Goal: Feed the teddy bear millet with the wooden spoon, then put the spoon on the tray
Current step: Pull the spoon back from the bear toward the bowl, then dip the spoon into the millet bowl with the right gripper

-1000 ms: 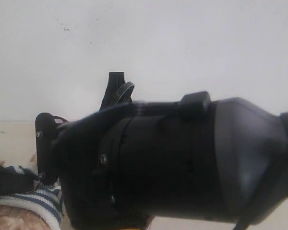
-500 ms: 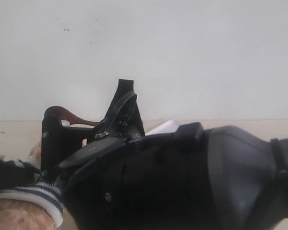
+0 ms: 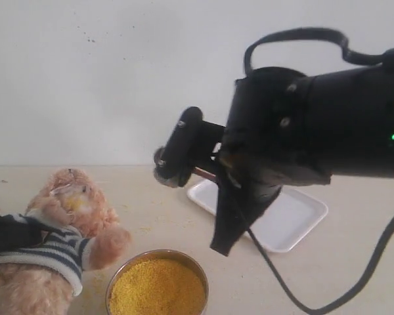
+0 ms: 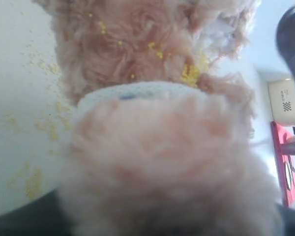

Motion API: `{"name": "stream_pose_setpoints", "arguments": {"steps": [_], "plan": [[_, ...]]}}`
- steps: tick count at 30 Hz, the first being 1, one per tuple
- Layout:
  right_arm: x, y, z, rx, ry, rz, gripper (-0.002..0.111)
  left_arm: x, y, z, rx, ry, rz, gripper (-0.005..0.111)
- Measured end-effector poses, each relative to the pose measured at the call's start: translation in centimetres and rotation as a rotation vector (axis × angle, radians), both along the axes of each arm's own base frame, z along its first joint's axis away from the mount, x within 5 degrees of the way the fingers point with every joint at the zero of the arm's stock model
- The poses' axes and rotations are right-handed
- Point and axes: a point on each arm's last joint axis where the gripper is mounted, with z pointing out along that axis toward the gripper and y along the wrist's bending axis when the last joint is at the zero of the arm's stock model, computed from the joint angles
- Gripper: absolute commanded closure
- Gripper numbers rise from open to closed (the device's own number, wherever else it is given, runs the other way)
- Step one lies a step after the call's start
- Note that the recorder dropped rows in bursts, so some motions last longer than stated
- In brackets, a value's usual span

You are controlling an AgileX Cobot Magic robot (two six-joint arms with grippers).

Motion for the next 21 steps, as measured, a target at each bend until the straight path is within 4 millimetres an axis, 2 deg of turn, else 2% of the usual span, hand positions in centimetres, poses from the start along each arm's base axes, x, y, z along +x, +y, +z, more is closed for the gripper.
{"name": "stream_pose_setpoints", "arguments": {"steps": [3,6,12,17,21], "plan": [[0.3,-1.7,-0.9,-0.034,0.173,-0.009,0.109,0.2,0.2,0.0,0.005,0.0,0.031,0.103],[0.1,-1.9,-1.2,-0.028,0.236,0.011,0.109,0.3,0.2,0.0,0.0,-0.005,0.042,0.103],[-2.1,-0.6,-1.3,-0.117,0.299,0.112,0.109,0.4,0.3,0.1,-0.011,-0.011,0.055,0.103],[-4.2,0.9,-1.4,-0.215,0.314,0.281,0.109,0.4,0.2,0.1,-0.018,-0.014,0.055,0.103],[-4.2,1.4,-2.1,-0.298,0.317,0.365,0.109,0.4,0.2,0.1,-0.012,-0.02,0.05,0.103]]}}
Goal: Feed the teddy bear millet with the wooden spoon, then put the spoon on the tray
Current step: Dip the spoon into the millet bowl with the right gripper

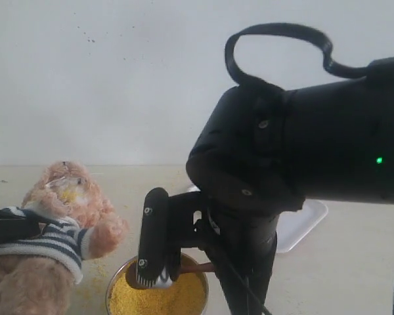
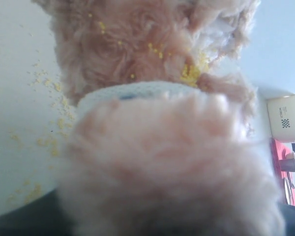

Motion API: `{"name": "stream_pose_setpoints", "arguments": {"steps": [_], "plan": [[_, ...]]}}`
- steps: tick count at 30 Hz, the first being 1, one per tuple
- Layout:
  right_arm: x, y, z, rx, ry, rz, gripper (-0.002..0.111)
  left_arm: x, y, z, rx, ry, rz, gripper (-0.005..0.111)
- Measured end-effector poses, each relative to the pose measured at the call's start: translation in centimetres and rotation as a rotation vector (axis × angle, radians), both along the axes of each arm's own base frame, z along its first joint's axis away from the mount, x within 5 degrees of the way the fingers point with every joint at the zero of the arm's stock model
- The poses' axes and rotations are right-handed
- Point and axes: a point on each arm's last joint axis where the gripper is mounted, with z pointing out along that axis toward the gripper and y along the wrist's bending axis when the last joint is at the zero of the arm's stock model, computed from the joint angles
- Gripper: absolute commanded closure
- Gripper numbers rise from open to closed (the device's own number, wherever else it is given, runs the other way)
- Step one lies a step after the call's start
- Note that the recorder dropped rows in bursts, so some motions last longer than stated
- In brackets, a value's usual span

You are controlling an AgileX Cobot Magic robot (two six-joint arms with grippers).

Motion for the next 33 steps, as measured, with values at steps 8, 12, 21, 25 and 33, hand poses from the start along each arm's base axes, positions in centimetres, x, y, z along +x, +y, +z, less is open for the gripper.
{"name": "stream_pose_setpoints", "arguments": {"steps": [8,12,21,25,33], "plan": [[0.8,1.0,-3.4,-0.111,0.028,0.026,0.109,-0.1,0.0,0.0,0.008,-0.001,-0.009,0.103],[0.9,1.4,-4.5,-0.118,0.05,0.013,0.109,-0.1,0.0,0.0,0.008,-0.001,-0.009,0.103],[1.1,2.3,-4.6,-0.004,0.027,-0.011,0.109,-0.1,0.0,0.0,0.009,-0.002,-0.01,0.103],[1.5,2.0,-4.5,-0.035,-0.017,-0.01,0.109,-0.1,0.0,0.0,0.011,-0.003,-0.011,0.103],[1.9,0.8,-4.0,-0.185,-0.077,-0.019,0.109,-0.1,0.0,0.0,0.014,-0.007,-0.014,0.103]]}}
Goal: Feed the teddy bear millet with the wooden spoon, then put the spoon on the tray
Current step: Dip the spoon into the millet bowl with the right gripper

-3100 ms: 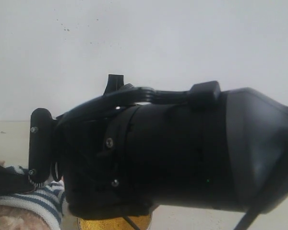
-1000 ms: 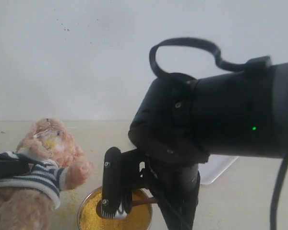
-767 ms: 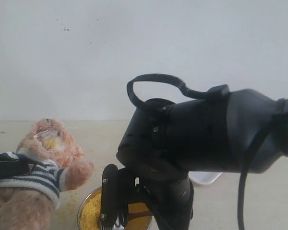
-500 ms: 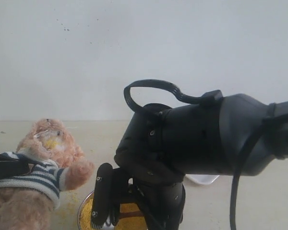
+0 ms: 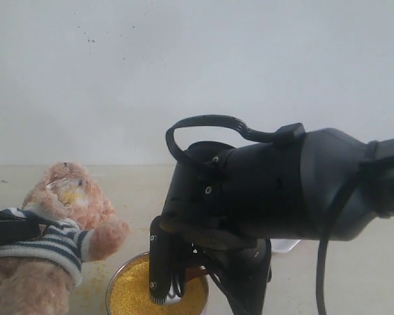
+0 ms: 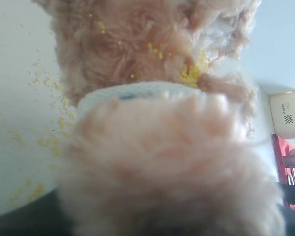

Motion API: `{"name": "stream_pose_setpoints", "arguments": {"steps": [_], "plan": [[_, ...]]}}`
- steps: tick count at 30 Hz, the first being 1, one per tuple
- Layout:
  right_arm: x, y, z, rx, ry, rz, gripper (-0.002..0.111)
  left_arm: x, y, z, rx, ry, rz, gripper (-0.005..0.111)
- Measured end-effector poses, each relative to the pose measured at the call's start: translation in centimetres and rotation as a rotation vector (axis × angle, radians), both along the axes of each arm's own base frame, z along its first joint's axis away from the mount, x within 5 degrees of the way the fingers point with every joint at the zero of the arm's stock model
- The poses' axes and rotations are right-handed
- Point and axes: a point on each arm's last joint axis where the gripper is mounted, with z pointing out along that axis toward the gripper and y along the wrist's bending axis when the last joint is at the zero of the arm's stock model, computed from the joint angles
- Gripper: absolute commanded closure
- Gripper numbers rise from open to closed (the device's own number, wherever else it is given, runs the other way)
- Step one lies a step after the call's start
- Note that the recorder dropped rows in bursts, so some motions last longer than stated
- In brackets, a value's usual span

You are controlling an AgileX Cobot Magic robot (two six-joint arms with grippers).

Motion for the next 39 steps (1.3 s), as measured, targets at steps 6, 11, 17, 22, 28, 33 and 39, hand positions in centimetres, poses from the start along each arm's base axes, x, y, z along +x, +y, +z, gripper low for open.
{"name": "stream_pose_setpoints", "arguments": {"steps": [6,11,17,22,28,33,39], "plan": [[-0.05,-0.11,0.0,0.012,-0.005,-0.044,0.109,0.0,0.0,0.0,0.001,-0.001,-0.001,0.103],[-0.13,-0.28,0.0,0.001,0.0,-0.064,0.109,0.0,0.0,0.0,0.001,-0.001,-0.001,0.103],[-0.32,-0.67,0.01,-0.035,0.015,-0.092,0.109,0.0,0.0,0.0,0.001,-0.001,-0.001,0.103],[-0.46,-0.9,0.01,-0.055,0.027,-0.111,0.109,0.0,0.0,0.0,0.001,-0.001,-0.001,0.103],[-0.48,-0.82,-0.02,-0.031,0.022,-0.136,0.109,0.0,0.0,0.0,0.002,-0.003,-0.002,0.103],[-0.49,-0.78,-0.05,-0.002,0.012,-0.178,0.109,0.0,0.0,0.0,0.006,-0.007,-0.005,0.103],[-0.89,-0.6,-0.18,0.046,0.05,-0.22,0.109,0.02,0.03,-0.03,0.01,-0.006,-0.001,0.103]]}}
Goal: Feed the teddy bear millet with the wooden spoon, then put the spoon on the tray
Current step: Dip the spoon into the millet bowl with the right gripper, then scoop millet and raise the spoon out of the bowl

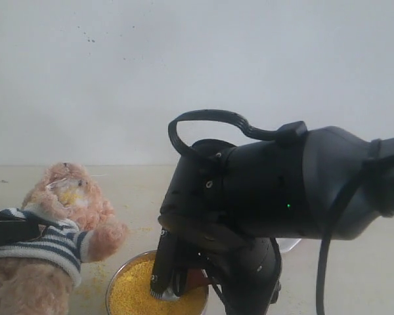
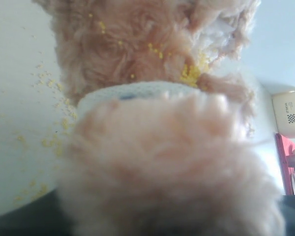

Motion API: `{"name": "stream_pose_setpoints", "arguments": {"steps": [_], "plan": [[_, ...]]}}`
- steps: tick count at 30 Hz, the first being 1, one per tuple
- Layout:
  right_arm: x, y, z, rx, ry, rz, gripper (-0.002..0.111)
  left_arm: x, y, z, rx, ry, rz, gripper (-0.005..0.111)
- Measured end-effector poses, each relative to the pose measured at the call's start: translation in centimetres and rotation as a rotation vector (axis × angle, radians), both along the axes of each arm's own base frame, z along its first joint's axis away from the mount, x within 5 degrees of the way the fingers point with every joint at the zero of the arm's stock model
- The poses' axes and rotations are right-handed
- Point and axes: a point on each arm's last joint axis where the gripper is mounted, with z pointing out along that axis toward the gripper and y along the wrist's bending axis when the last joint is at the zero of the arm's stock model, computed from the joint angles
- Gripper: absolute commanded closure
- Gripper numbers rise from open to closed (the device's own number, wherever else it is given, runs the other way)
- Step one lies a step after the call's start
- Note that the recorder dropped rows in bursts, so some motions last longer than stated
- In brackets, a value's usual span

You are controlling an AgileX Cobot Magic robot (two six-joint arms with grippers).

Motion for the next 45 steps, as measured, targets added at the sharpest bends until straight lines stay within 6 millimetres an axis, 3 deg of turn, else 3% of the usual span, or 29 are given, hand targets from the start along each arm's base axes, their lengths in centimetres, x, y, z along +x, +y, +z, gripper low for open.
{"name": "stream_pose_setpoints", "arguments": {"steps": [8,16,37,45], "plan": [[0.0,0.0,0.1,0.006,-0.006,-0.002,0.109,0.0,0.0,0.0,0.0,-0.001,-0.001,0.103],[-1.5,1.4,0.5,0.012,-0.049,0.051,0.109,0.0,0.0,0.0,0.011,-0.013,-0.01,0.103],[-1.7,1.3,1.0,0.014,-0.099,0.013,0.109,0.0,0.0,0.0,0.019,-0.013,-0.016,0.103],[1.7,-1.5,0.4,0.072,0.009,-0.086,0.109,0.0,0.0,0.0,0.019,-0.013,-0.016,0.103]]}}
